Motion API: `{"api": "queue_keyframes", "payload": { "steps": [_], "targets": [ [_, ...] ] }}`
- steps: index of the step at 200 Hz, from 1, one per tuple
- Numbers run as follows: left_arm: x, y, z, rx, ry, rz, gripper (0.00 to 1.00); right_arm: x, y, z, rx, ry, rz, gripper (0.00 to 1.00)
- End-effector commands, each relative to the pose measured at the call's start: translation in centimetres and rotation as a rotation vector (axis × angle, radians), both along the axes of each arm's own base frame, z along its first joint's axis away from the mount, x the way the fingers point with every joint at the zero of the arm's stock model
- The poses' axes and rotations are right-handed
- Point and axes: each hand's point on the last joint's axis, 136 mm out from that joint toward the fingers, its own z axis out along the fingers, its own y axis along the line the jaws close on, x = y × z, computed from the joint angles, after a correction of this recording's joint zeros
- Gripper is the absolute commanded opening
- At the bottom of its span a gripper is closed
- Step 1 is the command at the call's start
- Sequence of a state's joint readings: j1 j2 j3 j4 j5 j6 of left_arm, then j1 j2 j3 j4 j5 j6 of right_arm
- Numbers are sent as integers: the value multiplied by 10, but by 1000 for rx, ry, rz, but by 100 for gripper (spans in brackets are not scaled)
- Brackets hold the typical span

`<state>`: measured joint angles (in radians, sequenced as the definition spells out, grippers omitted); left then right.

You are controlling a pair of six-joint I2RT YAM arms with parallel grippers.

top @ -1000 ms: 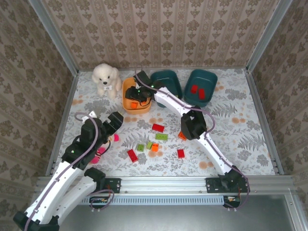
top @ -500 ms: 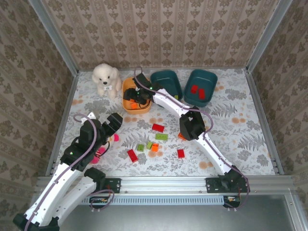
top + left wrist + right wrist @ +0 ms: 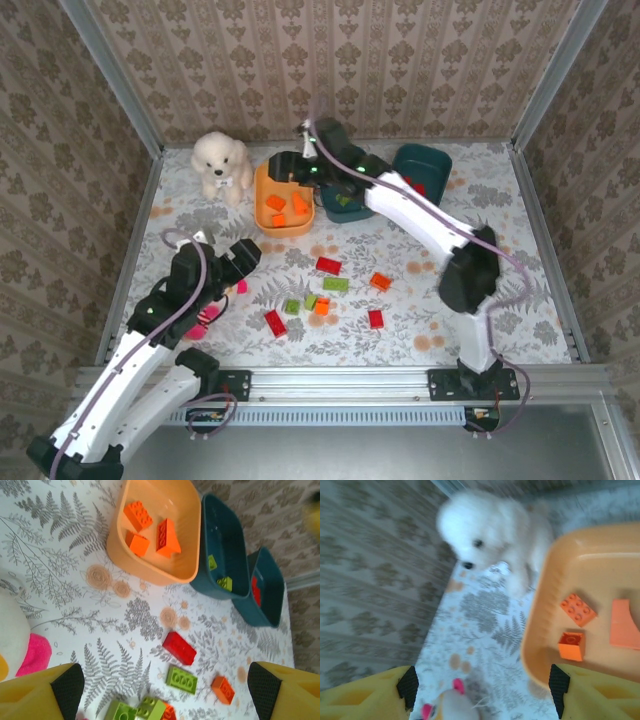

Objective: Sort the legos into containers by color

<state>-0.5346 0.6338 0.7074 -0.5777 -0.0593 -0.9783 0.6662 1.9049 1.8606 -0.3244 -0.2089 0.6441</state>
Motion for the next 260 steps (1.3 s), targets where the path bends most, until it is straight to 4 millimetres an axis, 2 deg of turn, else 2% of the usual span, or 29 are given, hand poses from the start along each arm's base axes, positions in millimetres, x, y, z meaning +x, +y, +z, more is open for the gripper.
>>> {"api": "queue_keyframes", "payload": {
  "steps": [1, 11, 34, 36, 44, 66, 87, 99, 119, 134, 163, 201, 221, 238, 260],
  "targets": [
    [-10, -8, -7, 55, 50, -105, 88, -38, -14, 7, 57, -134, 108, 74],
    [-12, -11, -12, 71, 70, -136, 88, -60, -27, 0, 70, -145, 135, 75],
    [-15, -17, -23, 112, 119, -192, 87, -114, -56, -27, 54, -139, 205, 76],
    [-15, -17, -24, 115, 121, -197, 87, -121, -59, -24, 60, -150, 212, 76],
    [-15, -19, -27, 128, 134, -213, 87, -140, -70, -30, 59, -155, 237, 77],
    [-14, -25, -39, 149, 179, -242, 86, -187, -97, -56, 24, -156, 300, 80],
    [-14, -37, -50, 171, 208, -294, 83, -224, -121, -85, -36, -130, 342, 80],
    [-17, -45, -58, 209, 226, -340, 83, -236, -132, -96, -55, -128, 340, 81],
    [-21, -60, -71, 275, 262, -427, 81, -246, -147, -102, -63, -142, 308, 83],
    [-25, -72, -80, 326, 287, -498, 78, -249, -149, -100, -55, -149, 308, 84],
    [-32, -89, -101, 448, 358, -605, 75, -250, -151, -109, -88, -108, 310, 84],
    [-14, -139, -107, 600, 328, -786, 74, -247, -157, -112, -116, -79, 271, 83],
    [-8, -163, -122, 667, 354, -902, 77, -248, -159, -108, -97, -78, 251, 83],
    [-6, -172, -136, 711, 390, -996, 82, -249, -162, -107, -93, -75, 236, 84],
    [-6, -184, -142, 728, 374, -1120, 86, -250, -167, -103, -91, -83, 213, 84]
  ]
}}
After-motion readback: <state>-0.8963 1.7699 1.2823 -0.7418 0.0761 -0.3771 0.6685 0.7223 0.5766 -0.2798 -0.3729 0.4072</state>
